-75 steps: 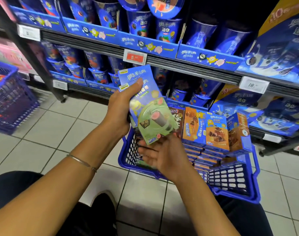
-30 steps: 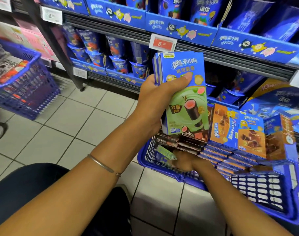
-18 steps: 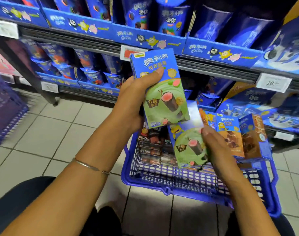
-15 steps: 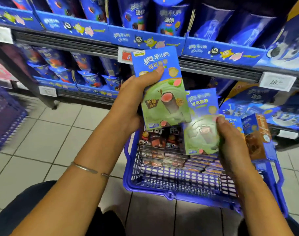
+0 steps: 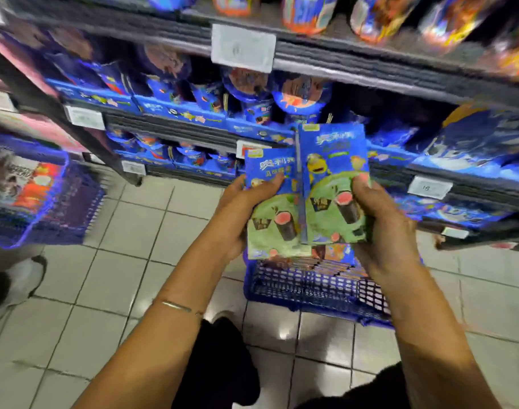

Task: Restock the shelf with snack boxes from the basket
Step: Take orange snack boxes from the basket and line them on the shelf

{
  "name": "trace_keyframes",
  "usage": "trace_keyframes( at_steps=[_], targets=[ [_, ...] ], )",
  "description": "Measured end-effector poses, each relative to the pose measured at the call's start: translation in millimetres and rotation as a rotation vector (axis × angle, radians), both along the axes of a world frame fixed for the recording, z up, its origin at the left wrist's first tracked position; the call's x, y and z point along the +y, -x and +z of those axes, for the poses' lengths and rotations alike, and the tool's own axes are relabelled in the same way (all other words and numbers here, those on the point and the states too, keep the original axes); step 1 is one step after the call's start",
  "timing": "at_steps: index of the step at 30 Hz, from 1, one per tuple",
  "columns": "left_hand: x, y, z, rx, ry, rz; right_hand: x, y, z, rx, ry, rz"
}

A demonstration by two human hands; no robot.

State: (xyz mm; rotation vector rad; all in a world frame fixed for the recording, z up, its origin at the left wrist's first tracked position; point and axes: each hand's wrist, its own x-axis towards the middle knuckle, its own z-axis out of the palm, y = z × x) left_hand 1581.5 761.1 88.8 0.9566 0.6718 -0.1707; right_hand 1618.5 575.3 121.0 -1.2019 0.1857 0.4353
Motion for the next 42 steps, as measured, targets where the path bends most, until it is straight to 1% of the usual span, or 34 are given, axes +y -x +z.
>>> trace_keyframes(
  at_steps=[3,6,9,13,15,18,22,25,30,33,36,39,42],
  targets=[
    [16,8,95,-0.008,-0.001,0.048,13,5,97,0.025,-0.021,0.054],
    [33,20,208,-0.056,-0.032,0.04,26,10,204,0.028,-0.008,0.14],
    [50,28,321,-0.094,-0.037,0.12,40,15,307,0.015,0.039,0.185],
    [64,22,461,-0.23,-0.108,0.167,59,6,430,-0.183,0.22,0.256],
    [70,10,517,-0.326,-0.14,0.169,64,-5,484,-0.298,0.208,0.265],
    [71,-11,580,-0.458,-0.198,0.198,65,-17,552,-0.449,0.163,0.253],
    [64,-42,640,-0.619,-0.224,0.166,57,-40,615,-0.575,0.063,0.191],
    [57,-62,672,-0.689,-0.265,0.151,49,-58,649,-0.634,0.028,0.159],
    [50,-83,716,-0.767,-0.375,0.175,28,-87,692,-0.678,0.016,0.191],
    [63,-91,742,-0.811,-0.461,0.203,23,-111,719,-0.74,-0.016,0.117],
    [82,-105,765,-0.854,-0.542,0.224,32,-144,743,-0.793,0.098,0.067],
    [101,-122,783,-0.862,-0.474,0.206,53,-181,761,-0.826,0.146,-0.004],
    [117,-138,794,-0.848,-0.44,0.192,79,-220,772,-0.838,0.275,-0.189]
  ],
)
